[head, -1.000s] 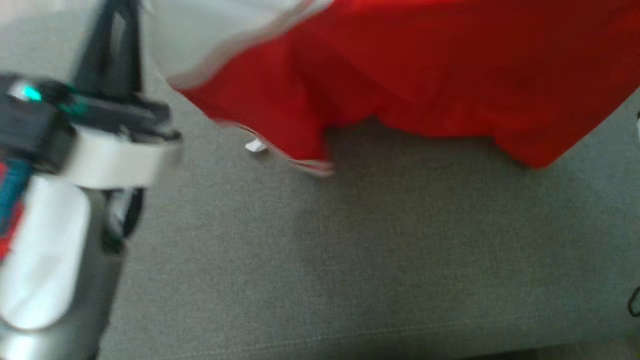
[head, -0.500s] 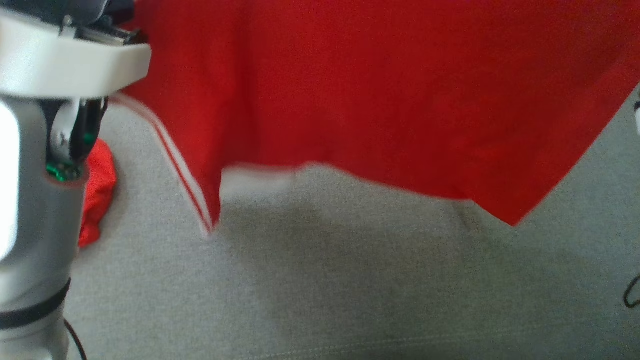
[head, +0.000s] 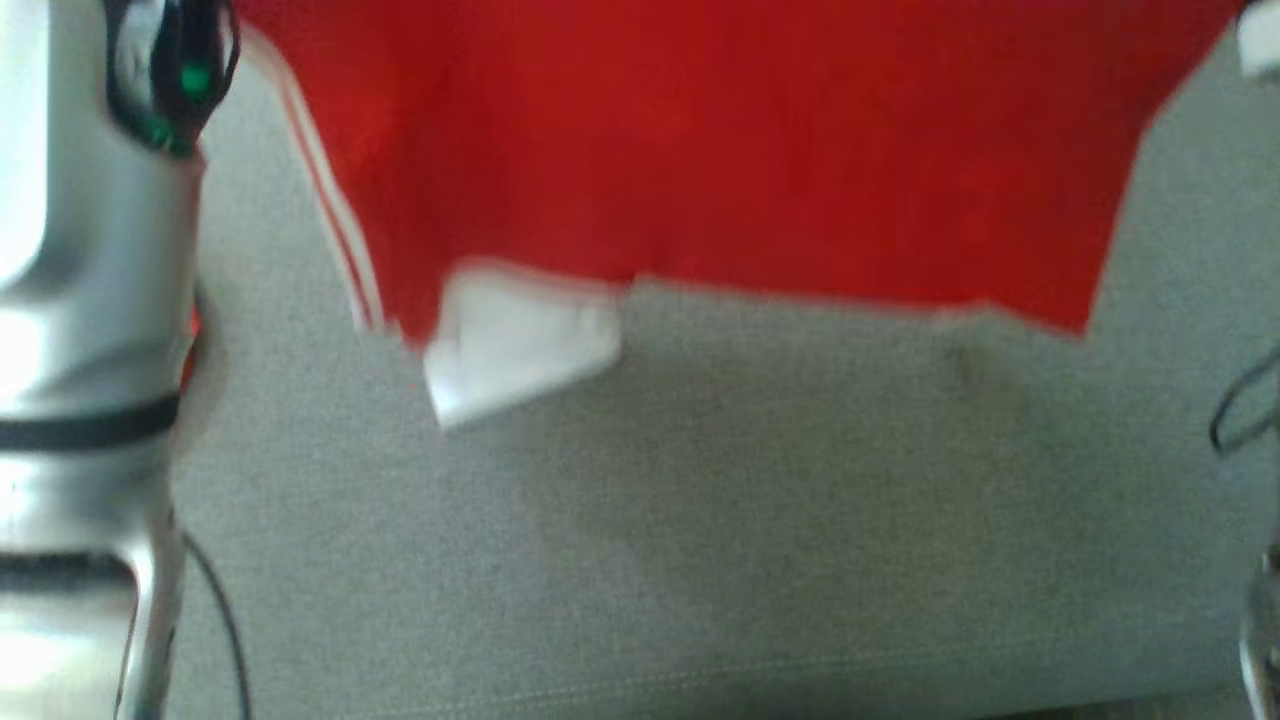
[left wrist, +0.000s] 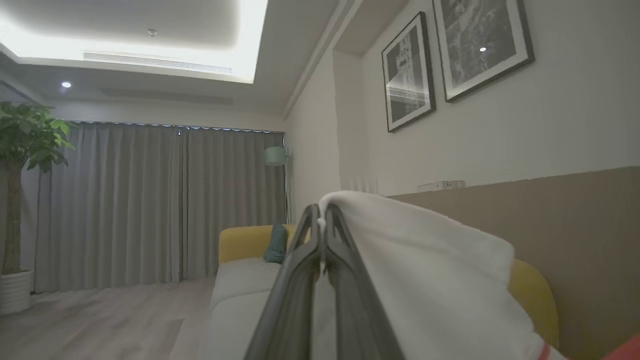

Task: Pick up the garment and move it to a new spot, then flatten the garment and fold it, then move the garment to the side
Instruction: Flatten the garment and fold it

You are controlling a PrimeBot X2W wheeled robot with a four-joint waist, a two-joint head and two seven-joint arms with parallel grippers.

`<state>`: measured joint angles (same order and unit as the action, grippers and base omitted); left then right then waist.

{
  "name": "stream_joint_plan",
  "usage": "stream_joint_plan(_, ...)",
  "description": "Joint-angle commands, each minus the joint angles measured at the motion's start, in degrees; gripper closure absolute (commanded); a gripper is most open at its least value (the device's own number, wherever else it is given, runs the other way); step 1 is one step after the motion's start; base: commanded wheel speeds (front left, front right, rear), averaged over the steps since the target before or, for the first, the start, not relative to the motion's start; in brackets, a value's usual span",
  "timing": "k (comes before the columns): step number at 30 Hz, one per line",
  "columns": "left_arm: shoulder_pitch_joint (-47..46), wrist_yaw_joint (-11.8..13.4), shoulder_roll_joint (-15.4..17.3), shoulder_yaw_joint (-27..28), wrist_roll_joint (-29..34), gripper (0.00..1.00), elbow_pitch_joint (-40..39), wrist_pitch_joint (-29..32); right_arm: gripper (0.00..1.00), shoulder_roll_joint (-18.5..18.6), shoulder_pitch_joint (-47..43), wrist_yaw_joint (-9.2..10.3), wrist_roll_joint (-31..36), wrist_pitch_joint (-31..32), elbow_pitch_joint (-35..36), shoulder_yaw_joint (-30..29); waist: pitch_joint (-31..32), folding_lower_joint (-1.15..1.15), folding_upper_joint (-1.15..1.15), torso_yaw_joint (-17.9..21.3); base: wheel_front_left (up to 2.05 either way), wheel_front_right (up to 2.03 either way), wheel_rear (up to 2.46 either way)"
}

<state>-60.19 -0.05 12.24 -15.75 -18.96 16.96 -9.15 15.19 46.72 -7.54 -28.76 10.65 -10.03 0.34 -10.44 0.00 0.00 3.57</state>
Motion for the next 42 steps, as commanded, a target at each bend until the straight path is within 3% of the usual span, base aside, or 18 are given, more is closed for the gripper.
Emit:
stream_joint_plan(1, -5.13, -0.33, 0.98, 2.27, -1.07, 1.00, 1.65, -1.22, 1.00, -0.65, 5.08, 0.05, -0.54, -1.75, -1.09, 1.50, -1.27, 0.00, 0.00, 0.15, 0.00, 0.00, 0.00)
stream_joint_plan(7, -13.89, -1.09, -0.54, 2.59, 0.06, 1.00, 15.12, -5.15, 1.00, -2.85, 16.64, 0.05, -1.74, -10.28, -15.63, 6.13, -2.81, 0.00, 0.00, 0.74, 0.00, 0.00, 0.00)
stream_joint_plan(13, -18.56, -0.82, -2.34, 3.60, 1.08, 1.00, 22.34, -5.80, 1.00, -4.01, 23.42, 0.05, -3.06, -17.30, -26.47, 11.84, -5.77, 0.00, 0.00, 0.35, 0.00, 0.00, 0.00)
stream_joint_plan(23, -11.13, -2.20, -6.97, 7.12, 0.20, 1.00, 31.51, -5.84, 1.00, -5.94, 24.27, 0.05, -8.54, -22.02, -42.50, 23.68, -15.11, 0.00, 0.00, -0.53, 0.00, 0.00, 0.00)
stream_joint_plan(32, 1.87, -4.08, -8.55, 11.98, 1.44, 1.00, 28.41, -5.85, 1.00, -5.49, 15.22, 0.05, -17.27, -24.87, -44.76, 29.99, -16.22, 0.00, 0.00, -0.56, 0.00, 0.00, 0.00)
stream_joint_plan(42, 25.34, -5.92, -9.13, 15.48, 2.18, 1.00, 16.36, -5.85, 1.00, -0.57, 0.67, 0.05, -21.77, -25.47, -38.79, 34.32, -8.64, 0.00, 0.00, -1.01, 0.00, 0.00, 0.00)
